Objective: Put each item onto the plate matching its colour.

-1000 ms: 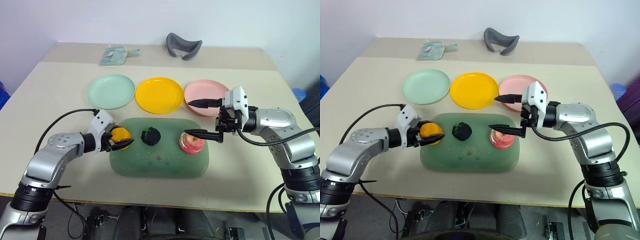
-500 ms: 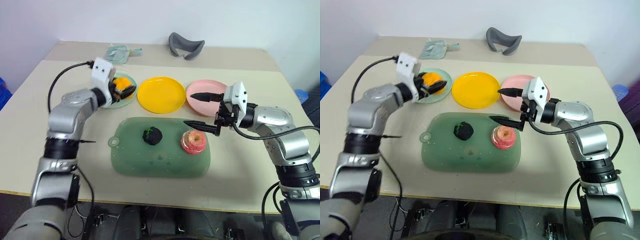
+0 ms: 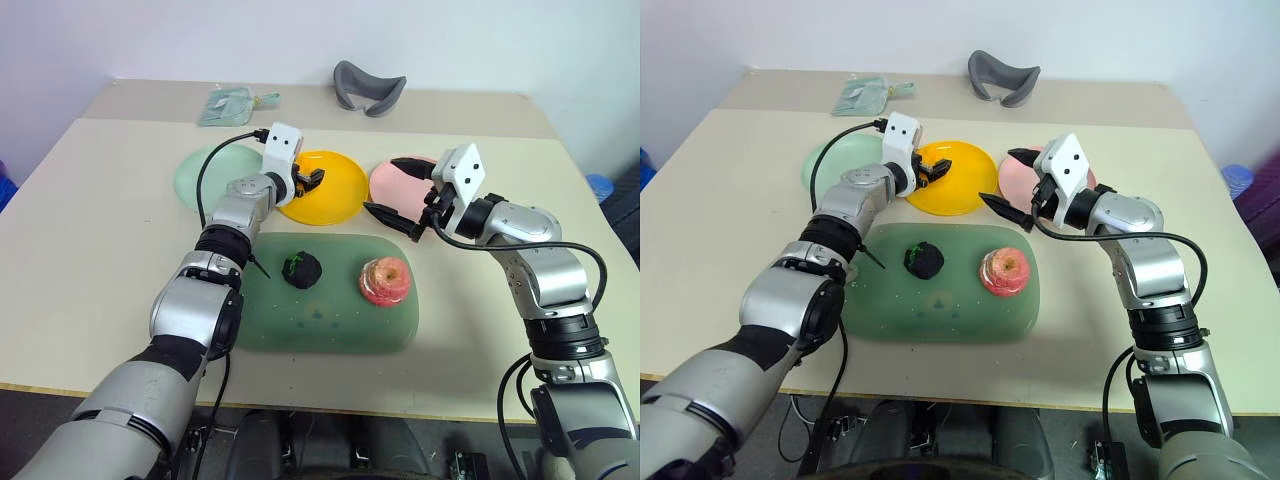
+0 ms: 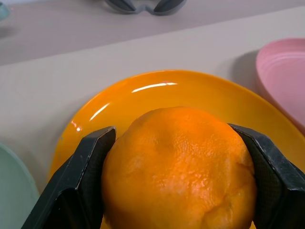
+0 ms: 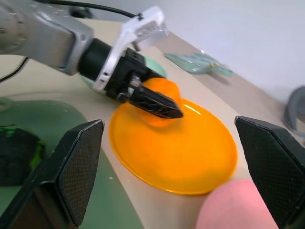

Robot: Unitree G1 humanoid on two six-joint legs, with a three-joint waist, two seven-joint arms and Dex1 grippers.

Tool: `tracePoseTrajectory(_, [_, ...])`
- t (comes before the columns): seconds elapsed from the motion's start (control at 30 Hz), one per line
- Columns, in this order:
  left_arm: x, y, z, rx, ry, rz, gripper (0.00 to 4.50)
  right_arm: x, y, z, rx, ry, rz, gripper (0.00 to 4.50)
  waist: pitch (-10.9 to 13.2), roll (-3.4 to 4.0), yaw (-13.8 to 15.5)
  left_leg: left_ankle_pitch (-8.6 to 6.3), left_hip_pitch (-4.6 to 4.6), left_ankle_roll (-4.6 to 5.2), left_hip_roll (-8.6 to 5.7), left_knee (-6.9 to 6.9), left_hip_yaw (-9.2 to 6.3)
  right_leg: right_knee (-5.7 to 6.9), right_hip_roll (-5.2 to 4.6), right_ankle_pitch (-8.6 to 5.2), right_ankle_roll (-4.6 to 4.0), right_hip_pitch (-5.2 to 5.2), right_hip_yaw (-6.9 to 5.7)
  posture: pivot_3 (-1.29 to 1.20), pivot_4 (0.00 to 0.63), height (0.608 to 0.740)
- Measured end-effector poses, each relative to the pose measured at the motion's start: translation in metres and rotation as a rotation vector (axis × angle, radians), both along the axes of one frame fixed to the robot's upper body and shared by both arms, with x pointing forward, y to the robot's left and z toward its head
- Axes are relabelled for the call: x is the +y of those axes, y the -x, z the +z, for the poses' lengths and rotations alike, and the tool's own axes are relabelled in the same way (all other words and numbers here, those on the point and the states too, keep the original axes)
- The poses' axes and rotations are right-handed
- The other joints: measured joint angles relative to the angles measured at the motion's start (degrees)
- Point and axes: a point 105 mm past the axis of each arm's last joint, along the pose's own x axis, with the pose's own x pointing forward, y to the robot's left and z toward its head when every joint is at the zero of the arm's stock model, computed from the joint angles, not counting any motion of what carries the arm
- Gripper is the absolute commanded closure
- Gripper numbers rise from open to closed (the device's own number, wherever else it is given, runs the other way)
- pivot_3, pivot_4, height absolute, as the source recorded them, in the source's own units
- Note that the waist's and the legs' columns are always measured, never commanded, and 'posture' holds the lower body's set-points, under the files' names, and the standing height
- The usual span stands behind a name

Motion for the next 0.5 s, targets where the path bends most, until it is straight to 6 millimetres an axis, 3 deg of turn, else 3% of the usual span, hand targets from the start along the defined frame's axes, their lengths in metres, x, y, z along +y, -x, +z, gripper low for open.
tracePoseTrajectory(0.3, [0.001,-0.002,0.003,-0.017,0.06,0.017,0.02,-0.001,0.0,-0.005,0.027,-0.015,-0.057,0.0,0.0,0.0,0.0,0.0,0.0,0.0,0.0,0.02,0.0,0.01,0.0,0.0,0.0,0.01,0.0,0.0,0.15,0.74])
tracePoseTrajectory(0.4, [-0.003,0.001,0.022,-0.081,0.095,-0.045,0.02,0.0,0.005,-0.008,0.035,-0.015,-0.051,0.0,0.01,0.0,-0.05,0.0,-0.01,0.0,0.0,0.02,-0.01,0.02,0.0,0.0,0.0,0.0,0.0,0.0,0.15,0.74])
tracePoseTrajectory(0.5, [-0.001,0.017,0.042,-0.161,0.139,-0.157,0.02,-0.004,0.012,-0.011,0.047,-0.02,-0.054,0.0,0.01,0.02,-0.17,0.0,-0.01,0.0,0.03,0.03,-0.01,0.07,0.01,-0.01,0.0,0.0,0.01,0.0,0.15,0.74])
